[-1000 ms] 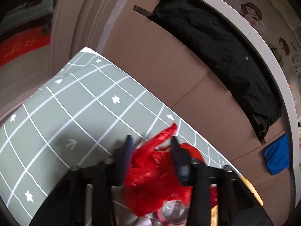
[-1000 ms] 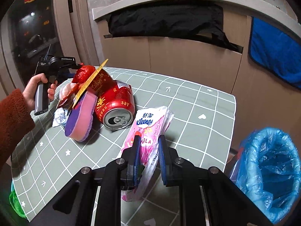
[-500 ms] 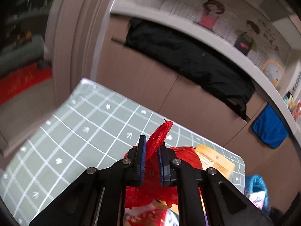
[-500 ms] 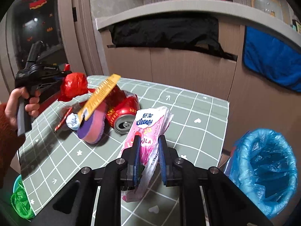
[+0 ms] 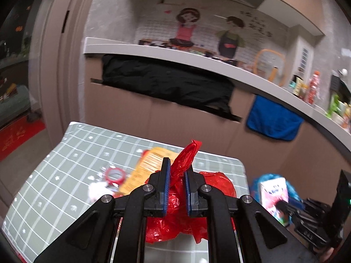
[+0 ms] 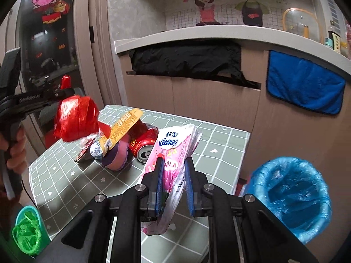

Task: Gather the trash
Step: 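Carry the red bag and tissue pack over the bin with both tools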

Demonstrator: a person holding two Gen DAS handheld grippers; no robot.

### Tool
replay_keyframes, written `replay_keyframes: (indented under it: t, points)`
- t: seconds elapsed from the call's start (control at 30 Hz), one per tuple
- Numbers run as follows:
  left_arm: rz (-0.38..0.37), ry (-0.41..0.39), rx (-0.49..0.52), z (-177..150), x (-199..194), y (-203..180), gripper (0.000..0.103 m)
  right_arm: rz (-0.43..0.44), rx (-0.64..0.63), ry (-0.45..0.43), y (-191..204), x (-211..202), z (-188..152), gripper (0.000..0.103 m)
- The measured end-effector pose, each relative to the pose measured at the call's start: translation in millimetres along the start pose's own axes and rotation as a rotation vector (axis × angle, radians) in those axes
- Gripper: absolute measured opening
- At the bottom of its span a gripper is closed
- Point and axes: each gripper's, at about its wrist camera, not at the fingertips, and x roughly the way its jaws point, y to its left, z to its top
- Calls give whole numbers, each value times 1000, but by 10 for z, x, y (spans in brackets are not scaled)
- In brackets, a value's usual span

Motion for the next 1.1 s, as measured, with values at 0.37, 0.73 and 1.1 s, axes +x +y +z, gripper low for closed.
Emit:
replay_keyframes:
  t: [0.37,0.73,1.1]
  points:
    - [-123,-92,143,-117,-402,-1210,12,-103,-4,-157,-319,-861,14,16]
    - [-239,-110,219,-214,-204,-2360,12,-269,48,-257,-1073,-1616,-72,16]
    - [-331,-35,238,-280,561,-2902,12,-374,152,-248,-1720,-1394,-167,16]
